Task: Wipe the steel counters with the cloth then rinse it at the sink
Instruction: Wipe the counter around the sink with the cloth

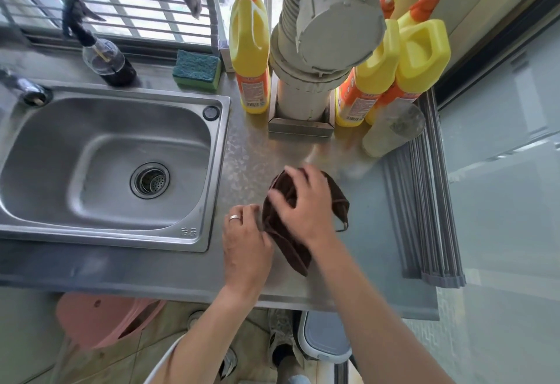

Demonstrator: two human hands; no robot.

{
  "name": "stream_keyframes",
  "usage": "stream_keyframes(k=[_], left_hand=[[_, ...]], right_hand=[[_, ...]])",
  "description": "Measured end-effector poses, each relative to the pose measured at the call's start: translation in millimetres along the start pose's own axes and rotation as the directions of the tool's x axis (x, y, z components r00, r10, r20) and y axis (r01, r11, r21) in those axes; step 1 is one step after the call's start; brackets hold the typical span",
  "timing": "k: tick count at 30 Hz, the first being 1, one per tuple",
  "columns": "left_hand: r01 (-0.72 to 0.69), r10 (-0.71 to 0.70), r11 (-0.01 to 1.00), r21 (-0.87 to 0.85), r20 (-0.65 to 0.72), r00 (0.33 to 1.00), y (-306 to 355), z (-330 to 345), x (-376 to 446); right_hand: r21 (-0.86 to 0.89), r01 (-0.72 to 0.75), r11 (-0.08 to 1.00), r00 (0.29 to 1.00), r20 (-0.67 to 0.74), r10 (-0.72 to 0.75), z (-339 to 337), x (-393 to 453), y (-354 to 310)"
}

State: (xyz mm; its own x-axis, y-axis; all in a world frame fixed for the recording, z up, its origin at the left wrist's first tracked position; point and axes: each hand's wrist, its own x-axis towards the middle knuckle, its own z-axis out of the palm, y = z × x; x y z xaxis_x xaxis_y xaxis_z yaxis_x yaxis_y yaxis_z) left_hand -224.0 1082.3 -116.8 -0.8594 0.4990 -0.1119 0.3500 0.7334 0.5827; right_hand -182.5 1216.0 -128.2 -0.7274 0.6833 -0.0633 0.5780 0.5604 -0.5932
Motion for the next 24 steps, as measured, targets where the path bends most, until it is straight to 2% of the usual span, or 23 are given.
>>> stream_keyframes(k=[2,3,5,7,8,10,11,12,14,16,17,19,22,24], left_hand=[[0.022,-0.023,1.000,-0.022,-0.030,0.999,-0.1,-0.8,0.1],[0.026,-0.028,0.999,-0.036,-0.044,0.999,0.6,-1.7,0.6],[0.012,-0.016,0.999,-0.047,-0.070,0.997,1.5,-4.6,1.9],[-0.006,0.002,0.999,-0.043,-0.094,0.996,1.3,-6.7,2.9],[-0.008,0.003,0.999,-0.049,-0.104,0.995,1.5,-7.5,3.7],[-0.020,0.012,0.997,-0.069,-0.122,0.992,2.7,-8.4,4.4],[-0.032,0.022,0.997,-0.076,-0.127,0.992,4.1,-9.1,4.3],[-0.042,0.032,0.996,-0.073,-0.126,0.991,5.1,-9.6,3.8],[-0.045,0.039,0.998,-0.053,-0.112,0.993,5.2,-9.7,3.1],[-0.033,0.029,0.999,-0.043,-0.095,0.995,4.6,-8.8,2.2],[-0.026,0.022,0.999,-0.039,-0.091,0.996,4.6,-8.4,1.7],[-0.001,0.001,1.000,0.001,-0.090,0.996,4.3,-8.0,1.8],[0.073,-0.058,0.974,0.214,-0.077,0.995,-4.2,-6.7,4.7],[0.113,-0.102,0.941,0.320,-0.049,0.994,-11.0,-6.5,7.9]], right_hand=[[-0.155,0.041,0.987,0.991,0.129,-0.021,23.5,-23.5,-5.2],[-0.196,0.060,0.979,0.989,0.142,-0.032,30.8,-31.0,-5.3],[-0.160,0.050,0.986,0.997,0.065,-0.040,32.0,-34.6,-5.7],[-0.054,0.055,0.997,0.998,-0.039,-0.057,22.0,-28.3,-7.9],[0.063,0.042,0.997,0.998,-0.046,-0.039,15.3,-22.6,-7.6],[0.363,-0.045,0.931,0.999,0.018,0.041,-5.0,-10.2,-12.2],[0.440,-0.067,0.896,0.998,0.017,0.066,-12.5,-3.6,-11.1],[0.431,-0.069,0.900,0.996,-0.017,0.084,-17.6,2.3,-9.2],[0.199,-0.071,0.978,0.980,-0.169,0.105,-16.6,10.8,0.1],[-0.080,-0.097,0.992,0.956,-0.284,0.070,-4.1,12.0,10.4],[-0.142,-0.073,0.987,0.965,-0.259,0.034,2.9,10.0,13.1],[-0.203,-0.001,0.979,0.992,-0.125,-0.025,19.0,5.5,16.2],[-0.309,0.062,0.949,0.996,-0.042,-0.079,40.4,-3.4,9.6],[-0.321,0.191,0.928,0.981,0.032,-0.191,48.0,-1.3,1.2]])
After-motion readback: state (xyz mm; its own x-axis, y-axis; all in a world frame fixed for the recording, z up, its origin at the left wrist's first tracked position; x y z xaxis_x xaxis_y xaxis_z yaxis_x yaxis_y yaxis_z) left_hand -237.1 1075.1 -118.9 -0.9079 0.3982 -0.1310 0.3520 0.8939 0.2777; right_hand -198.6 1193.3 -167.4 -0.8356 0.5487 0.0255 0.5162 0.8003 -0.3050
